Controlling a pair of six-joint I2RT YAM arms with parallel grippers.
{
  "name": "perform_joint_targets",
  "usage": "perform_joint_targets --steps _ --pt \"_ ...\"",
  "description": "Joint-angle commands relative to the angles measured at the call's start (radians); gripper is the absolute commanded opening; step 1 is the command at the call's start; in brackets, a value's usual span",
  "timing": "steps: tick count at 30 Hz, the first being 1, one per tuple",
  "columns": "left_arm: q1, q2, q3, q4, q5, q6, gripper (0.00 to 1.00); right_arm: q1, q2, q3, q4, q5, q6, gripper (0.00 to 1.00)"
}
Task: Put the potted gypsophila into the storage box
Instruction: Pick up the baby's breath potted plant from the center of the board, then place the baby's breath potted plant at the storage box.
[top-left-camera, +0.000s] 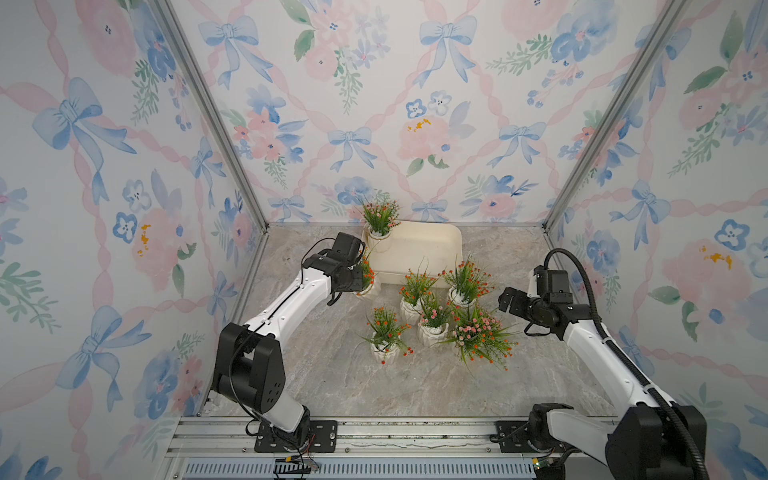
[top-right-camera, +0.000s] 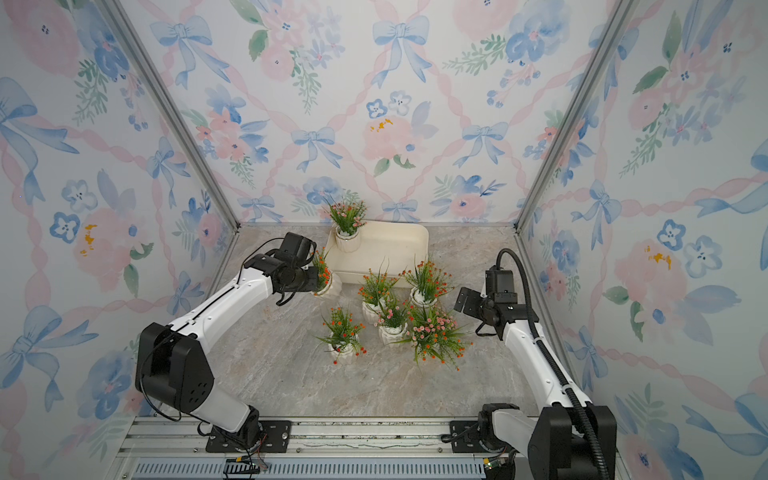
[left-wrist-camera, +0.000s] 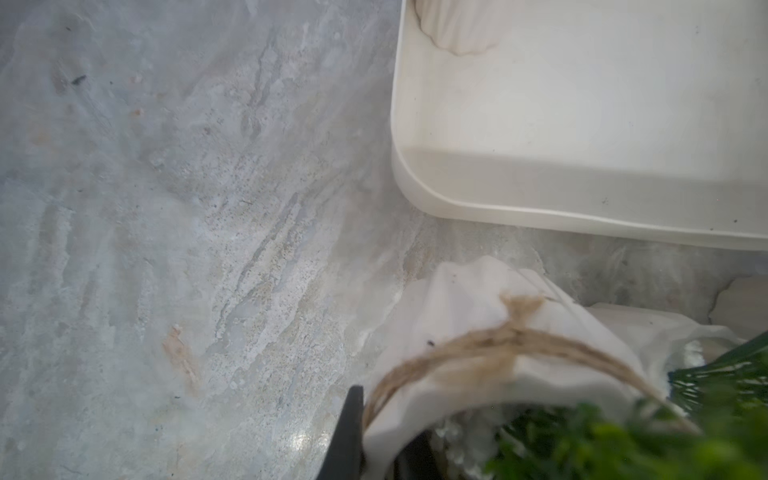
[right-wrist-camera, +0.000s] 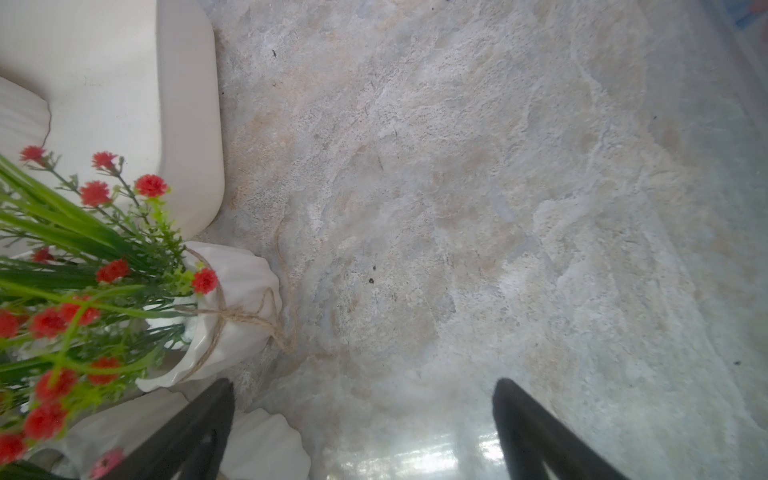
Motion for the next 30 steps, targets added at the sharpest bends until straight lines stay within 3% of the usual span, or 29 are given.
perform_joint_targets --steps 1,18,30 --pt "0.003 0.039 0.080 0.007 -0.013 0.032 0.00 -0.011 0.019 0.014 -0.027 -0.003 -0.001 0.98" --pt "0.017 0.392 0.578 0.007 0.007 0.121 0.00 -0.027 -0.002 0.018 -0.052 0.012 -0.011 0.98" --pt "0.029 0.625 0.792 0.007 0.045 0.124 0.00 -0.074 -0.030 0.025 -0.091 0.006 -0.044 0.98"
